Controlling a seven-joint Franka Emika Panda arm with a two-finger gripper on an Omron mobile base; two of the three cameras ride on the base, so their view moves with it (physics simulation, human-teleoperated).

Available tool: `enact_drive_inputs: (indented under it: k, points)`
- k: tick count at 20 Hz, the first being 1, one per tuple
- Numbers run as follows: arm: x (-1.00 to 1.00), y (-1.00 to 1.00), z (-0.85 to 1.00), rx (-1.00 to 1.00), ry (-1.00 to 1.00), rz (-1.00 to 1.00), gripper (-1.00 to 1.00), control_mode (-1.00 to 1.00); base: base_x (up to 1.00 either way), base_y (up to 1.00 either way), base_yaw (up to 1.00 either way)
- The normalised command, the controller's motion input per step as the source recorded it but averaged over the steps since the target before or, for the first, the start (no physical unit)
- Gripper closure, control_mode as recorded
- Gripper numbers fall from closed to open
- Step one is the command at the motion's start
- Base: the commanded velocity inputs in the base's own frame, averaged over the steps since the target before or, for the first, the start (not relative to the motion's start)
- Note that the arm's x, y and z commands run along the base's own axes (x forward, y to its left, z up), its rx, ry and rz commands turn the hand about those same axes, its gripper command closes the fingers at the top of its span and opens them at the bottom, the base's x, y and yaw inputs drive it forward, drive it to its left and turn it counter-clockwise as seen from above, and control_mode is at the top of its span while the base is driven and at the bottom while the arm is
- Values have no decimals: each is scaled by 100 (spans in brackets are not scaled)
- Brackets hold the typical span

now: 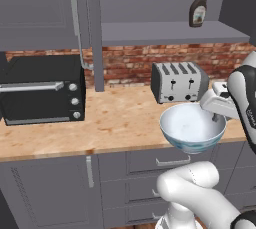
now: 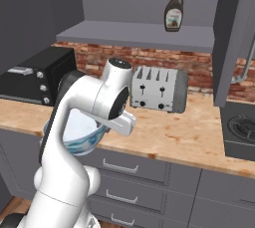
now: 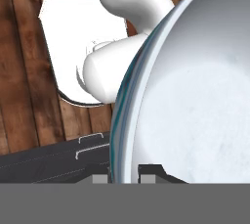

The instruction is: Pick the mug and place it in the sink. Pick the bowl and place it in the open cabinet and then close the cabinet.

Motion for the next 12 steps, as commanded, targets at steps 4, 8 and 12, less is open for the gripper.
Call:
enact_drive_inputs:
  k: [4,8,12]
  points:
    - [0,0,0,0,0,-1,100,-100,0,0,0]
    - [0,0,0,1,-4,-7,100,-100,0,0,0]
    - [4,13,11,9,-10,-31,100,-100,0,0,0]
